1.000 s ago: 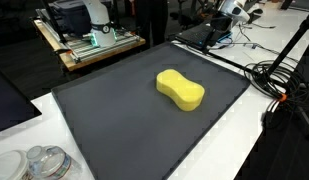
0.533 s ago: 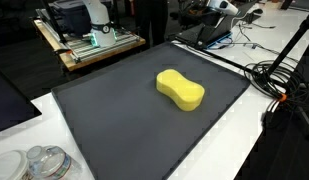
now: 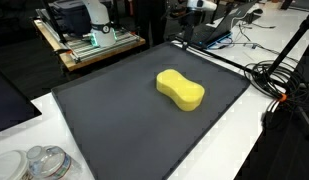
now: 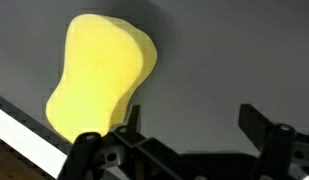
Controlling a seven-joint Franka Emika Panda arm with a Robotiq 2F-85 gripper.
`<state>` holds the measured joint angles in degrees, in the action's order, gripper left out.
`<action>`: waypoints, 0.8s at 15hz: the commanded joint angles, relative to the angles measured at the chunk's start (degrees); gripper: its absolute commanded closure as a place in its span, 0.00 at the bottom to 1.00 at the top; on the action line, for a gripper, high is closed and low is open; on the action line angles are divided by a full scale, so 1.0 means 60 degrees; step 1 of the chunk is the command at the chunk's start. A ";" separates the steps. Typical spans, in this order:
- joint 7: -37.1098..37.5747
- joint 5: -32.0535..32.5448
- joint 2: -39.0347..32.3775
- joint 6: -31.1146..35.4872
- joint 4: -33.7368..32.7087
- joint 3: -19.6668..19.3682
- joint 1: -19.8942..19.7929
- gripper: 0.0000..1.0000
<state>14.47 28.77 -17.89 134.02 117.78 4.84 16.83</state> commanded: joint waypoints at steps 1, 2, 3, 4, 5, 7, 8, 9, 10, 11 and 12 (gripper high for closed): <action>0.0066 0.0083 0.1672 0.1990 0.2405 -0.0100 -0.0487 0.00; -0.0170 -0.0074 0.2010 0.2604 0.2942 -0.0101 -0.0689 0.00; -0.0368 -0.0151 0.2360 0.3214 0.3480 -0.0130 -0.0883 0.00; -0.0648 -0.0255 0.2700 0.3838 0.4026 -0.0154 -0.1091 0.00; -0.1012 -0.0522 0.3019 0.4429 0.4574 -0.0174 -0.1329 0.00; -0.1947 -0.1288 0.3563 0.5459 0.5570 -0.0231 -0.1743 0.00; -0.2566 -0.1874 0.3752 0.5929 0.5989 -0.0283 -0.1919 0.00; -0.3328 -0.2742 0.3885 0.6335 0.6364 -0.0429 -0.1907 0.00; -0.4045 -0.3577 0.3969 0.6686 0.6681 -0.0584 -0.1829 0.00; -0.4447 -0.4317 0.3944 0.7053 0.6941 -0.0963 -0.1427 0.00; -0.4733 -0.5101 0.3988 0.7318 0.7146 -0.1548 -0.0622 0.00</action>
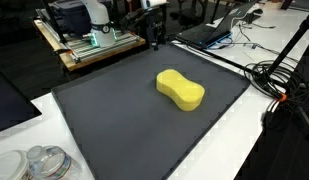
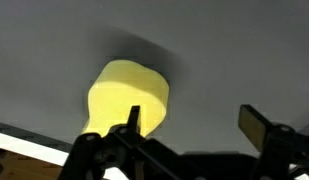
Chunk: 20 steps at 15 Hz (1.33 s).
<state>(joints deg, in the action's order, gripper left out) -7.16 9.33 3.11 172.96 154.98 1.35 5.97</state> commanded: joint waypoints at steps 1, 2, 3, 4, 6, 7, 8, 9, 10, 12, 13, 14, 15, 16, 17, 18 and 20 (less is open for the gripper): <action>-0.0475 -0.0744 0.0081 0.0351 0.0310 -0.0085 0.0068 0.00; -0.0814 -0.1227 0.0128 0.0584 0.0542 -0.0587 0.0606 0.00; -0.0881 -0.1423 0.0145 0.0690 0.0648 -0.0750 0.0842 0.00; -0.0881 -0.1499 0.0146 0.0707 0.0660 -0.0812 0.0968 0.00; -0.0881 -0.1539 0.0148 0.0709 0.0649 -0.0839 0.1041 0.00; -0.0881 -0.1539 0.0149 0.0710 0.0649 -0.0849 0.1041 0.00; -0.1148 -0.2127 0.0096 0.0756 0.0478 -0.1024 0.1286 0.00; -0.1259 -0.2459 0.0051 0.0690 0.0318 -0.1147 0.1336 0.00; -0.1533 -0.3038 0.0056 0.0520 0.0168 -0.1294 0.1521 0.00; -0.1924 -0.3628 -0.0065 0.0254 -0.0171 -0.1541 0.1513 0.00; -0.2229 -0.4064 -0.0080 0.0071 -0.0328 -0.1677 0.1585 0.00; -0.2972 -0.5074 0.0052 -0.0243 -0.0500 -0.1852 0.1878 0.00; -0.3414 -0.5590 0.0029 -0.0463 -0.0712 -0.1972 0.1844 0.00; -0.4008 -0.6219 -0.0002 -0.0720 -0.0963 -0.2117 0.1853 0.00; -0.4725 -0.7031 -0.0008 -0.1092 -0.1265 -0.2284 0.1896 0.00; -0.5364 -0.7673 -0.0083 -0.1411 -0.1553 -0.2429 0.1858 0.00; -0.6544 -0.8714 -0.0382 -0.2093 -0.2183 -0.2731 0.1663 0.00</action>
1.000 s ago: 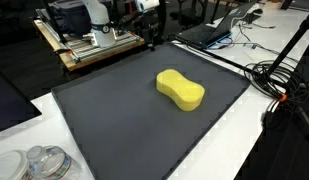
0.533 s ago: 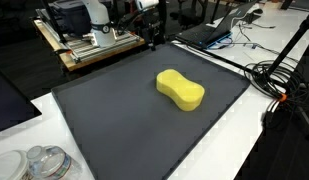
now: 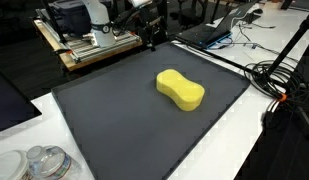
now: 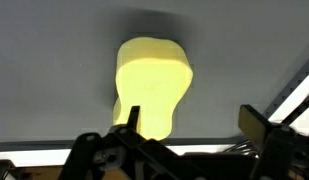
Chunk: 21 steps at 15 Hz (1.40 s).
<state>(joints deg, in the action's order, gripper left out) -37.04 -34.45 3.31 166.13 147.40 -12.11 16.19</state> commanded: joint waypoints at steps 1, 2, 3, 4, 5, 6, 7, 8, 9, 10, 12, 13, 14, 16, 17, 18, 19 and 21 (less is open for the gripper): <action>-0.2070 -0.1877 -0.0632 -0.1347 -0.1273 -0.0660 -0.0135 0.00; -0.2481 -0.2266 -0.0885 -0.1681 -0.1618 -0.0804 -0.0232 0.00; -0.2826 -0.2601 -0.1208 -0.2000 -0.1999 -0.0927 -0.0332 0.00; -0.3024 -0.2837 -0.1530 -0.2257 -0.2338 -0.0999 -0.0432 0.00; -0.3087 -0.3003 -0.1902 -0.2516 -0.2738 -0.1020 -0.0523 0.00; -0.3092 -0.3048 -0.2238 -0.2717 -0.3089 -0.1022 -0.0616 0.00; -0.3049 -0.3062 -0.2596 -0.2990 -0.3493 -0.1011 -0.0713 0.00; -0.2893 -0.2924 -0.2970 -0.3269 -0.3922 -0.1003 -0.0815 0.00; -0.2758 -0.2740 -0.3310 -0.3512 -0.4298 -0.1010 -0.0898 0.00; -0.2559 -0.2286 -0.3547 -0.3755 -0.4708 0.0133 -0.2138 0.00; -0.2342 -0.1844 -0.4127 -0.4194 -0.5536 0.0521 -0.2707 0.00; -0.2313 -0.1664 -0.4390 -0.4430 -0.5953 0.0739 -0.3034 0.00; -0.2284 -0.1437 -0.4653 -0.4739 -0.6396 0.0916 -0.3334 0.00; -0.2157 -0.1060 -0.5110 -0.5245 -0.7245 0.1227 -0.3834 0.00; -0.2040 -0.0818 -0.5315 -0.5419 -0.7617 0.1331 -0.3982 0.00; -0.1870 -0.0542 -0.5522 -0.5656 -0.8045 0.1426 -0.4103 0.00; -0.1671 -0.0288 -0.5743 -0.5833 -0.8454 0.1519 -0.4191 0.00; -0.1165 0.0323 -0.6169 -0.6247 -0.9256 0.1681 -0.4282 0.00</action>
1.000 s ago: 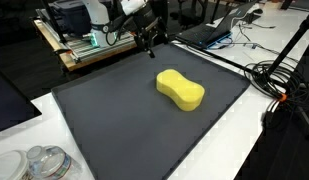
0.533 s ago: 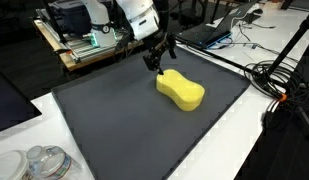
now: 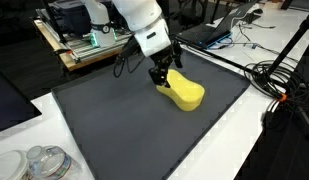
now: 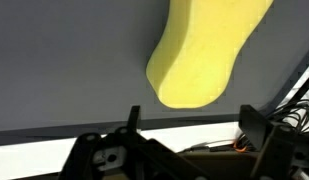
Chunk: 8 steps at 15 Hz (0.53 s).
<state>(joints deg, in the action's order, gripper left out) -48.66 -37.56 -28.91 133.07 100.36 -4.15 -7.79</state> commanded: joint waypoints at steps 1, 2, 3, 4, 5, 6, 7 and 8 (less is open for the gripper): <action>0.1089 0.1155 -0.1028 -0.0920 -0.1817 0.0407 -0.0309 0.00; 0.1219 0.1342 -0.1249 -0.1205 -0.2255 0.0554 -0.0417 0.00; 0.1359 0.1628 -0.1453 -0.1456 -0.2644 0.0646 -0.0458 0.00; 0.1414 0.2006 -0.1644 -0.1693 -0.3041 0.0709 -0.0463 0.00; 0.1402 0.2263 -0.1817 -0.1949 -0.3407 0.0820 -0.0501 0.00; 0.1313 0.2676 -0.1988 -0.2289 -0.3824 0.0866 -0.0483 0.00; 0.1178 0.2943 -0.2165 -0.2556 -0.4218 0.0965 -0.0488 0.00; 0.1097 0.3194 -0.2321 -0.2838 -0.4577 0.1046 -0.0483 0.00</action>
<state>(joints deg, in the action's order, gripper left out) -41.80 -23.43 -38.45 121.94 81.90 -0.13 -9.40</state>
